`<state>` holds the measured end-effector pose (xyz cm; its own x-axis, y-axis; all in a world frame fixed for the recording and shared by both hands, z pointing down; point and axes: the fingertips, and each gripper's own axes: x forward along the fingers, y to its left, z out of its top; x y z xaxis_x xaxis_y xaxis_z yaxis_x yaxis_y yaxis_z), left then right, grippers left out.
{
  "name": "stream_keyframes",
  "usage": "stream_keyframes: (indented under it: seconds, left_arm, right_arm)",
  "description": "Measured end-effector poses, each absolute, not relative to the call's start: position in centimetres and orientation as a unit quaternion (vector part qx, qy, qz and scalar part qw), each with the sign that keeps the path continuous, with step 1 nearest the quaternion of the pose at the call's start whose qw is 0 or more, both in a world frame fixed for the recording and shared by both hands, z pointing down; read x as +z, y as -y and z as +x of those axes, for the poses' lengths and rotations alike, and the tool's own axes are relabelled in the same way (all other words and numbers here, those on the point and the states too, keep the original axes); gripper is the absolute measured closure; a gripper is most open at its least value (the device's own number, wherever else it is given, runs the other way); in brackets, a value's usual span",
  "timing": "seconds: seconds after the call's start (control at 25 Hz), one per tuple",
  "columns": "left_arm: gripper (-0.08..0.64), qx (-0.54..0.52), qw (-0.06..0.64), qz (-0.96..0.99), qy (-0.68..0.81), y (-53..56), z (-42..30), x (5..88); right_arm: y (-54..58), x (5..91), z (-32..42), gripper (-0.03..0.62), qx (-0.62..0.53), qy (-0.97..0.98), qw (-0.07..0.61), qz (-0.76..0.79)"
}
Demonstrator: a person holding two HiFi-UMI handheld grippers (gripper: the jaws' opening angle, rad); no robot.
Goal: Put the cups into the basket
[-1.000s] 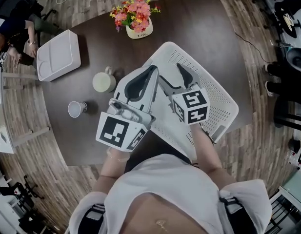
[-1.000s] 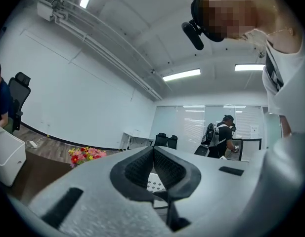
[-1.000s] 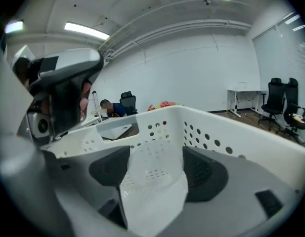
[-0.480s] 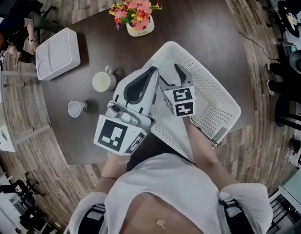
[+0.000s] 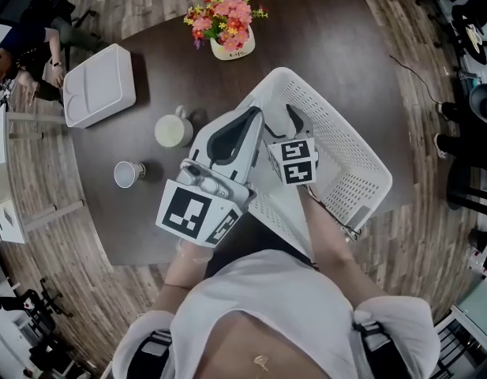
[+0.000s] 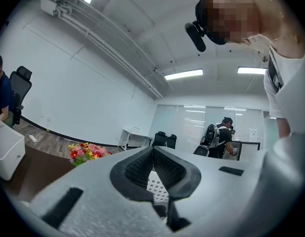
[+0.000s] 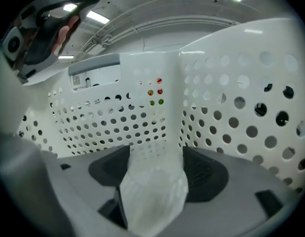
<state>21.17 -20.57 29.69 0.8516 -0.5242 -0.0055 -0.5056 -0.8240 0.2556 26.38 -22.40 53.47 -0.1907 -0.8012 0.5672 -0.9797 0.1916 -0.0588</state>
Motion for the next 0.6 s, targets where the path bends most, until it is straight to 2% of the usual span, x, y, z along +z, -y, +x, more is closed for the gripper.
stream_keyframes:
  seconds: [0.44,0.6]
  left_arm:
    - [0.549,-0.036,0.123,0.951,0.28,20.86,21.08,29.76]
    - [0.549,-0.035,0.125,0.95,0.282,21.06,21.0,29.99]
  right_arm:
    - [22.19,54.11,26.51,0.252,0.229,0.738,0.217,0.596]
    - [22.03,53.47,26.42,0.226,0.225,0.74,0.223,0.593]
